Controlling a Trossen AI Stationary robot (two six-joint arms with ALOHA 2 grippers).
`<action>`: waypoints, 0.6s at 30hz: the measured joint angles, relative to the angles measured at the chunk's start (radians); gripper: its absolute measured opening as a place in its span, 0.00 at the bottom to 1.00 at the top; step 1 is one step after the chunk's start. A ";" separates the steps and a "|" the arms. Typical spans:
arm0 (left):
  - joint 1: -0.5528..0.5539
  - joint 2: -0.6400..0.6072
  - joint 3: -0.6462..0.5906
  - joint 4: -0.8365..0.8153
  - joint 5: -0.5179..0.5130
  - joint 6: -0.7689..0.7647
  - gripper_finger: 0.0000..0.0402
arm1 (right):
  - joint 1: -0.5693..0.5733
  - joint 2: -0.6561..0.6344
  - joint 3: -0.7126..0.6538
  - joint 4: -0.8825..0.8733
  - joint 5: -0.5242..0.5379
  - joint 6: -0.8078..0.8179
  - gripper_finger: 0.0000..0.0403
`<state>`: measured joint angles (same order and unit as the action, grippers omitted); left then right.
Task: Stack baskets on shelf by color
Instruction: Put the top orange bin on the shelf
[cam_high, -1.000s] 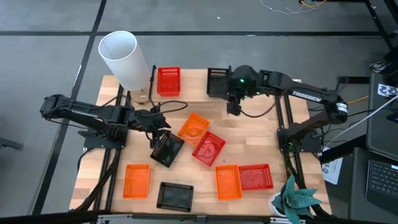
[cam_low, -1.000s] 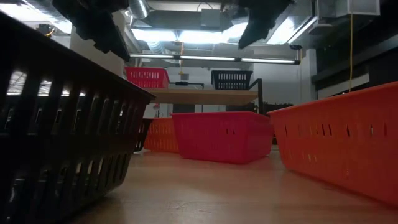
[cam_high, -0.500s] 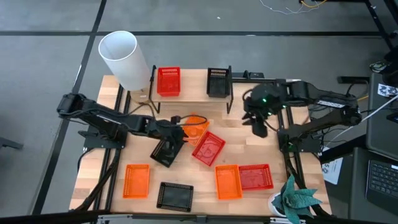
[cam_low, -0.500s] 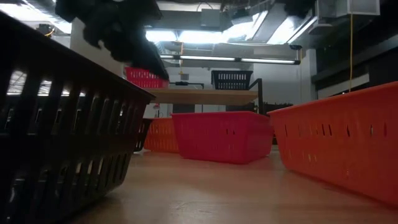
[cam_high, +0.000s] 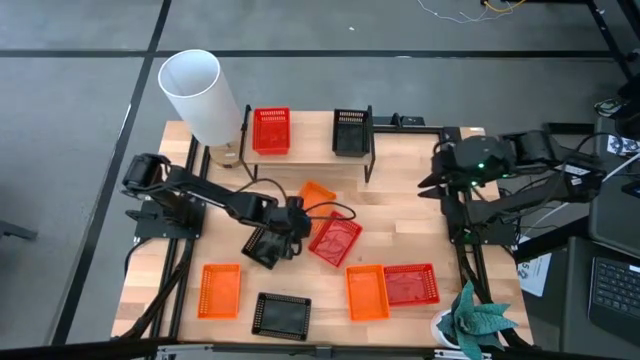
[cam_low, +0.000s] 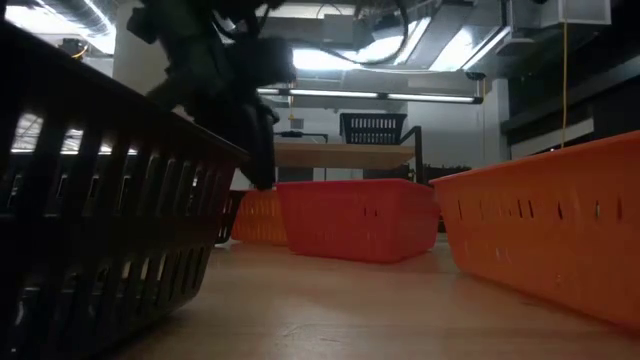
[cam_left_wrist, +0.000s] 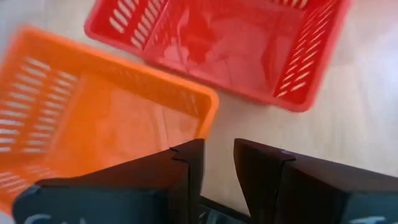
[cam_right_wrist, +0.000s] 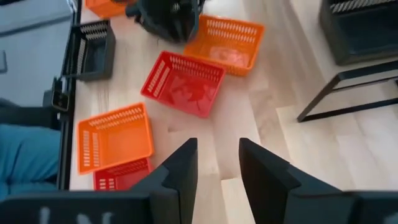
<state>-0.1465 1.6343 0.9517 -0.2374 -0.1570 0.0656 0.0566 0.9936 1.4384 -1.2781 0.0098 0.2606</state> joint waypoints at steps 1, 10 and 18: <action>0.000 0.009 0.006 -0.012 -0.012 0.000 0.21 | 0.002 -0.010 0.000 0.000 0.004 0.000 0.29; 0.000 0.034 0.012 -0.017 -0.044 0.000 0.21 | 0.005 -0.035 -0.001 0.000 0.008 -0.004 0.29; 0.000 0.033 0.072 -0.015 -0.120 0.111 0.21 | 0.005 -0.034 -0.001 0.000 0.008 -0.010 0.29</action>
<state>-0.1466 1.6672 1.0235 -0.2523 -0.2771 0.1766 0.0616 0.9592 1.4372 -1.2778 0.0181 0.2504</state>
